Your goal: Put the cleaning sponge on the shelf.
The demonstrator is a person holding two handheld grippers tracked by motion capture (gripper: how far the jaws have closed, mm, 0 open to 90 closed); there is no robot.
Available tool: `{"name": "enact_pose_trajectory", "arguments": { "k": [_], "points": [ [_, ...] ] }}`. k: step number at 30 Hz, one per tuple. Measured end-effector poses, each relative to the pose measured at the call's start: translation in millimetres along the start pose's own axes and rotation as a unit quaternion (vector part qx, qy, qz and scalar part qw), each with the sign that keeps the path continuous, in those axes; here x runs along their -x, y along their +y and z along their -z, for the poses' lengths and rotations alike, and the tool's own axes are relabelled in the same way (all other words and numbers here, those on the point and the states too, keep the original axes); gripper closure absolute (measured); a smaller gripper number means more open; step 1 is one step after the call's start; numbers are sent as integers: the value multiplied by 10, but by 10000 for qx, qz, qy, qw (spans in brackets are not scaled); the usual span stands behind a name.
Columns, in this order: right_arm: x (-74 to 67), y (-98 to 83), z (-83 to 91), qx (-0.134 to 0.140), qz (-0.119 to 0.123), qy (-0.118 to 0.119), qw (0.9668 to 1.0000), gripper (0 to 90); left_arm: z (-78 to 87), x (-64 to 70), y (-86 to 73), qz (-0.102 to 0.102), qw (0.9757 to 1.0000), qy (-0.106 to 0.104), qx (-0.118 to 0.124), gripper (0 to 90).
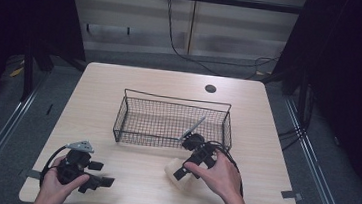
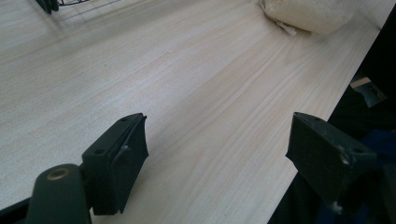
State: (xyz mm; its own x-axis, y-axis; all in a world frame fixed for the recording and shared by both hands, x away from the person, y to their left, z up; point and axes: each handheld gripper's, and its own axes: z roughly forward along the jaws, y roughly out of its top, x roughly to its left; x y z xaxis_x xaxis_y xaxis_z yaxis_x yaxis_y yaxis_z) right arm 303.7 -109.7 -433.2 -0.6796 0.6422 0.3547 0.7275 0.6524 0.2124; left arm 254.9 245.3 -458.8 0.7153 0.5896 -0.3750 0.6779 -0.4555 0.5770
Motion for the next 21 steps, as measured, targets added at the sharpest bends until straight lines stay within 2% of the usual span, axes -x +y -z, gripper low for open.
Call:
{"name": "enact_pose_trajectory", "arguments": {
  "k": [6,11,21],
  "points": [
    [8,30,-74,-155,-9,-12,9999,249,0,1,0,5,10000,-8,3,197],
    [24,47,-148,-316,108,-65,9994,254,1,0,0,6,10000,-8,7,197],
    [10,82,-195,-510,44,-35,9987,246,3,4,-1,15,10000,-19,10,197]
  ]
}}
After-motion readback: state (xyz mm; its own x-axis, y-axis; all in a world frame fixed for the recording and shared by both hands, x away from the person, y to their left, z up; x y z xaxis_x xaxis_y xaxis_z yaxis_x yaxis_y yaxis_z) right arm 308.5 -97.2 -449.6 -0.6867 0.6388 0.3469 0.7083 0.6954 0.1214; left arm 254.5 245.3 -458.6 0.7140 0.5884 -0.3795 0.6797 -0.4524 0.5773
